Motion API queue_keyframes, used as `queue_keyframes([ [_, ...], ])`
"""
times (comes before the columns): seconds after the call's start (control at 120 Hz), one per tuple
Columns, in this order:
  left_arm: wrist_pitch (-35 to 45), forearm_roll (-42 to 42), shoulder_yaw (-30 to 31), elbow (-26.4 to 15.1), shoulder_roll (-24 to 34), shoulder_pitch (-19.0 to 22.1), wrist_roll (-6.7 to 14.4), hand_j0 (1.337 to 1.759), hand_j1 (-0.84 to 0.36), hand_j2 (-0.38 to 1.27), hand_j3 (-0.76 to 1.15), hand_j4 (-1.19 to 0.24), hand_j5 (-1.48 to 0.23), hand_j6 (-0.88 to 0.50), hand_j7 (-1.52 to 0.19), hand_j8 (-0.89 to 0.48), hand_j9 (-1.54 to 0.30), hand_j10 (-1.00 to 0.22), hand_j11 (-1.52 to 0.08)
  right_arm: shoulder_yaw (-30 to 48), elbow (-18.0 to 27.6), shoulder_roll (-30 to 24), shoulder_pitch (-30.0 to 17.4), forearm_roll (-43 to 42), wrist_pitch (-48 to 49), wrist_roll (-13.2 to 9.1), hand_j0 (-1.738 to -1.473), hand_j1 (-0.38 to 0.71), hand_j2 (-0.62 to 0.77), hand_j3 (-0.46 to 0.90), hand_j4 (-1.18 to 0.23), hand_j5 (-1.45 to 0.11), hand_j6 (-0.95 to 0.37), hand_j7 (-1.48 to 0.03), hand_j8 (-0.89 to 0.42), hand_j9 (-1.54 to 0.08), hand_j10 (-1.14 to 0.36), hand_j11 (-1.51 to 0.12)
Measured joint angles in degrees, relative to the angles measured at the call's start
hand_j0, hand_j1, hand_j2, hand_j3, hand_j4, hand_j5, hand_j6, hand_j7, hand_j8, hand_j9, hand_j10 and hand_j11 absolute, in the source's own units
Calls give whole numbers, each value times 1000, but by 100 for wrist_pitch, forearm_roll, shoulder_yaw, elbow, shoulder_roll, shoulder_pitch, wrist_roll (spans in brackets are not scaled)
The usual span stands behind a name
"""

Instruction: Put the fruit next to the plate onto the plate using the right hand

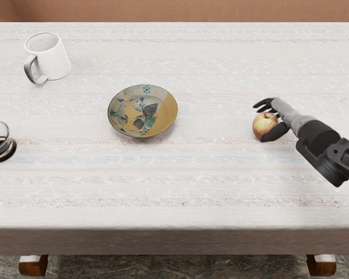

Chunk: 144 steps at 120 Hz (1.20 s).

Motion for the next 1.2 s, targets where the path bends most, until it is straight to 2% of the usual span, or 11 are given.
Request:
queue_keyframes([
  [0.192, 0, 0, -1, 1, 0, 0, 0, 1658, 69, 47, 0, -234, -304, -234, -304, -234, -304, -234, -304, 35, 35, 50, 38, 111, 102, -135, -1657, 147, -47, -1, -465, -549, -383, -572, -301, -564, -378, -568],
  [0.358, 0, 0, 0, -1, 0, 0, -1, 1658, 69, 47, 0, -234, -303, -234, -303, -234, -303, -234, -303, 58, 73, 49, 99, 231, 207, -171, -1655, 137, 65, 0, -514, -627, -399, -645, -337, -643, -392, -645],
  [0.483, 0, 0, 0, 0, 0, 1, -1, 1658, 69, 47, 0, -234, -303, -234, -303, -234, -303, -234, -303, 369, 203, -14, 125, 275, 478, -186, -1655, 130, 76, 0, -517, -656, -414, -662, -344, -668, -392, -665],
  [0.667, 0, -1, 0, -1, 0, 0, -1, 1658, 69, 47, 0, -234, -303, -234, -303, -234, -303, -234, -303, 718, 518, 56, 356, 286, 716, -438, -1655, 129, 90, 0, -520, -681, -420, -677, -343, -683, -392, -677],
  [0.867, 0, -1, 1, -1, 0, 0, 0, 1658, 69, 47, 0, -234, -303, -234, -303, -234, -303, -234, -303, 794, 660, 573, 702, 289, 820, -659, -1655, 137, 139, 0, -525, -698, -426, -690, -345, -694, -395, -685],
  [1.0, 0, -2, 1, 1, 0, 0, 1, 1658, 69, 47, 0, -234, -303, -234, -303, -234, -303, -234, -303, 805, 407, 1220, 970, 293, 826, -756, -1656, 149, 232, 0, -527, -708, -458, -697, -368, -700, -416, -688],
  [1.2, 0, -1, 1, 0, 0, 0, -2, 1658, 69, 46, 0, -233, -303, -233, -303, -233, -303, -233, -303, 866, -652, 2425, 1278, 291, 795, -784, -1658, 177, 325, 0, -530, -716, -481, -703, -380, -706, -422, -687],
])
